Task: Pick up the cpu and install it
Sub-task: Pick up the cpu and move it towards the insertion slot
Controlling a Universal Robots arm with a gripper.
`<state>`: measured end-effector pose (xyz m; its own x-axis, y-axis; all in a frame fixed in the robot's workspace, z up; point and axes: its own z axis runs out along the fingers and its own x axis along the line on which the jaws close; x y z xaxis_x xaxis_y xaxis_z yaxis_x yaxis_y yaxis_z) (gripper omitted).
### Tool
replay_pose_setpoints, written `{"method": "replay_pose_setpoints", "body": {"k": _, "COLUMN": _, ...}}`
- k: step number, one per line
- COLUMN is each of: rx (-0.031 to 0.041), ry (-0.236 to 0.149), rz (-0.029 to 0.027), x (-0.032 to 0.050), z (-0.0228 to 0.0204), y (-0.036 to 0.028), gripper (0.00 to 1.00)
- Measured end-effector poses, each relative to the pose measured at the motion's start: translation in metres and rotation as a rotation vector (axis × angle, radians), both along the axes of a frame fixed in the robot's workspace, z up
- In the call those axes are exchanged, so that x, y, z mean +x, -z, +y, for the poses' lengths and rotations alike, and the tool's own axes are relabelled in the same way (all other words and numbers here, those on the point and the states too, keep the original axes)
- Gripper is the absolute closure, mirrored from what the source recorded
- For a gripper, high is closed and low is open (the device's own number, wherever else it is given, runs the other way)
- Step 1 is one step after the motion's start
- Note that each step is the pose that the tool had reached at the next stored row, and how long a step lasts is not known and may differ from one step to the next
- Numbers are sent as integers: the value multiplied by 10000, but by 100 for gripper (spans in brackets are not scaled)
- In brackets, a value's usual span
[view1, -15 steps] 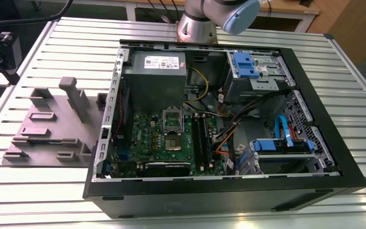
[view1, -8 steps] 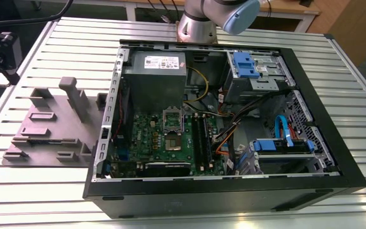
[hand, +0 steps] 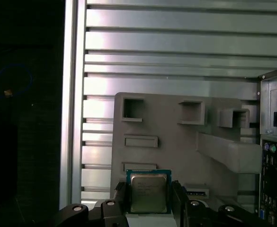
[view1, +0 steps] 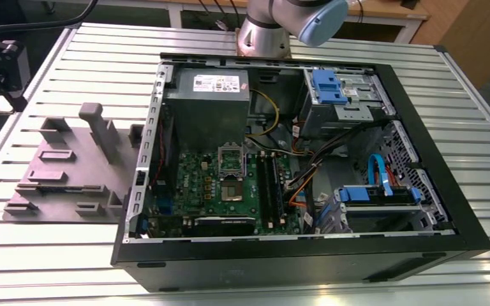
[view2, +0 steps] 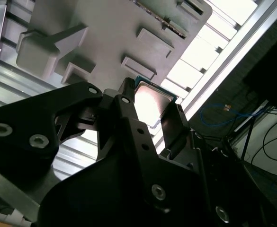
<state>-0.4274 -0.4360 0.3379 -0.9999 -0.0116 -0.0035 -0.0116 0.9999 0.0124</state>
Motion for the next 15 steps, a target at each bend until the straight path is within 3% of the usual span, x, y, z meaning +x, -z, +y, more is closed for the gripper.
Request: {"method": "replay_pose_setpoints", "body": {"k": 15, "rx": 4, "ry": 0, "rz": 3, "x": 41, "z": 0, "y": -16, "gripper": 53}}
